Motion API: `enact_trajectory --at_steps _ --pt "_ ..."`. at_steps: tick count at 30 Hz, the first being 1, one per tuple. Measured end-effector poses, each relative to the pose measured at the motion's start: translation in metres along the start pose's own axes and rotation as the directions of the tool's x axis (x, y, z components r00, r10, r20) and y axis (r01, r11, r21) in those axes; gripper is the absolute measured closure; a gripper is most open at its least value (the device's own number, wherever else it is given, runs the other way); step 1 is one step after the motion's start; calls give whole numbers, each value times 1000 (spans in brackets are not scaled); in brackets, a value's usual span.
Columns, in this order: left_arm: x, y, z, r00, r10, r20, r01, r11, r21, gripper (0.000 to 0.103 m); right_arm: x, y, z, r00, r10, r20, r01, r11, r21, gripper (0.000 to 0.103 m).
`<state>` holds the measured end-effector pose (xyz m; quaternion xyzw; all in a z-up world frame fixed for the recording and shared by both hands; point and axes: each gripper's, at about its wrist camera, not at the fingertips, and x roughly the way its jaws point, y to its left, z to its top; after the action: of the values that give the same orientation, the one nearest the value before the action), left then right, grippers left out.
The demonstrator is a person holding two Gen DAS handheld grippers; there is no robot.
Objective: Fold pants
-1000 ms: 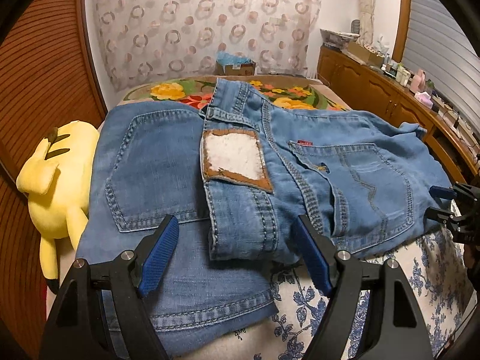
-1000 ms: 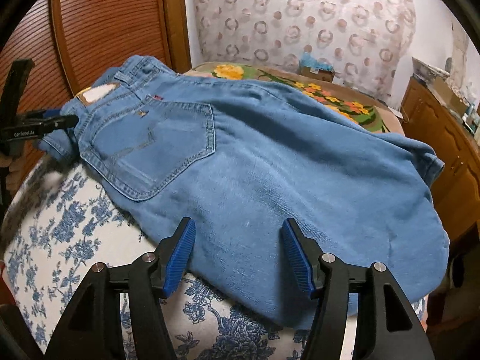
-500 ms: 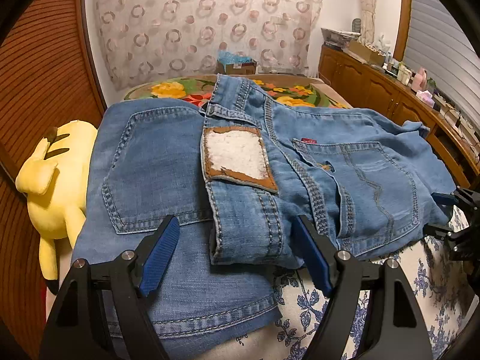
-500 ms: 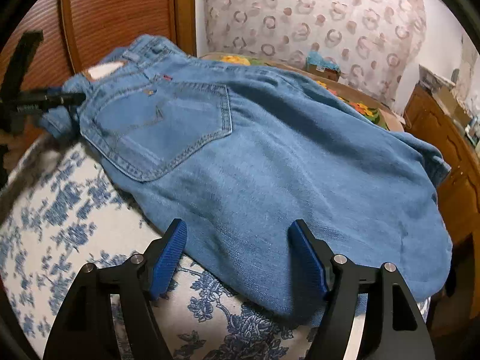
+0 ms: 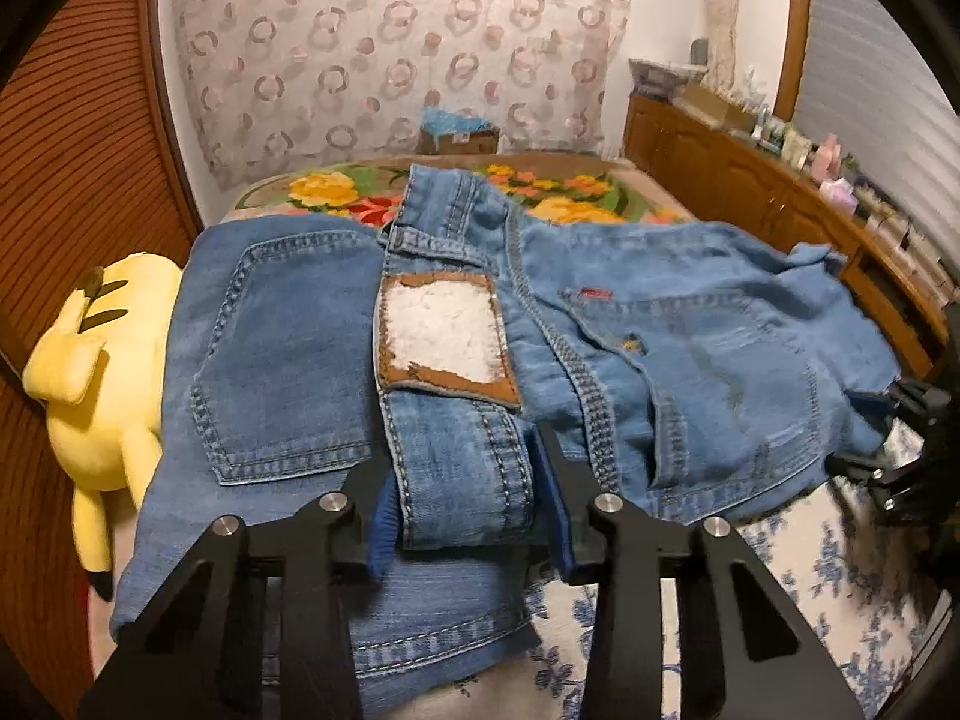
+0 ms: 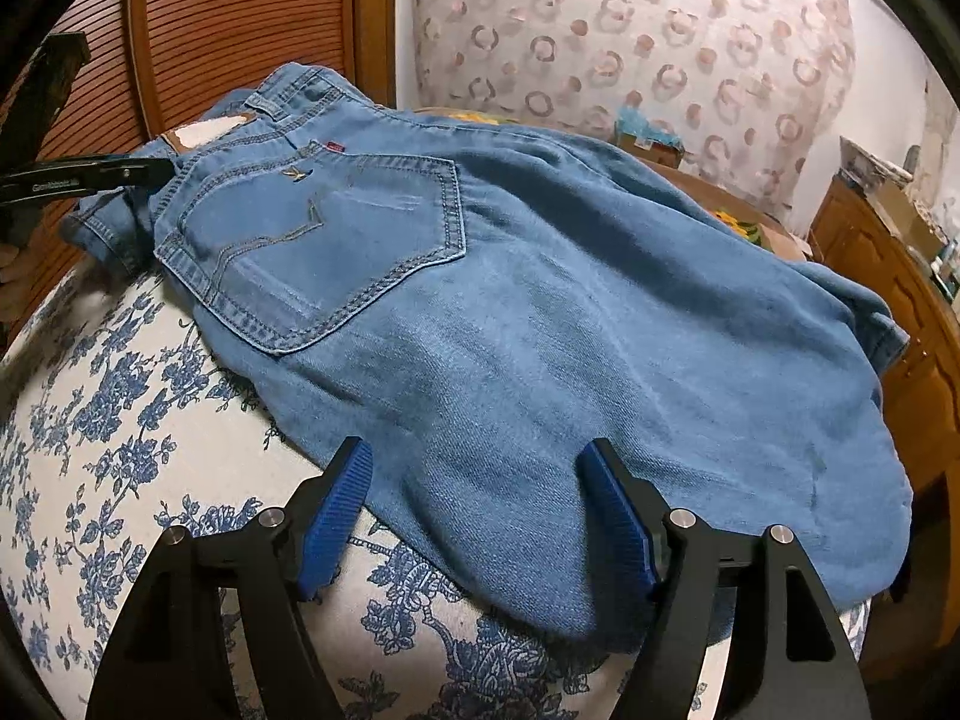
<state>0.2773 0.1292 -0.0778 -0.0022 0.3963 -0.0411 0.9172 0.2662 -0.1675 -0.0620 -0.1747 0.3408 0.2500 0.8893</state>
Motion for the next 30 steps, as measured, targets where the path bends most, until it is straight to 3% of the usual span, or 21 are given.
enact_trajectory --at_steps 2,10,21,30 --pt "0 -1 1 1000 -1 2 1 1000 5 69 -1 -5 0 1000 8 4 -8 1000 -7 48" --pt "-14 -17 9 1000 -9 30 9 1000 4 83 -7 -7 -1 1000 -3 20 3 999 -34 86" --pt "-70 -37 13 990 -18 141 15 1000 28 86 -47 -1 -10 994 -12 107 7 999 45 90" --pt "-128 -38 -15 974 -17 225 13 1000 18 86 -91 36 -39 987 -7 162 2 1000 28 91"
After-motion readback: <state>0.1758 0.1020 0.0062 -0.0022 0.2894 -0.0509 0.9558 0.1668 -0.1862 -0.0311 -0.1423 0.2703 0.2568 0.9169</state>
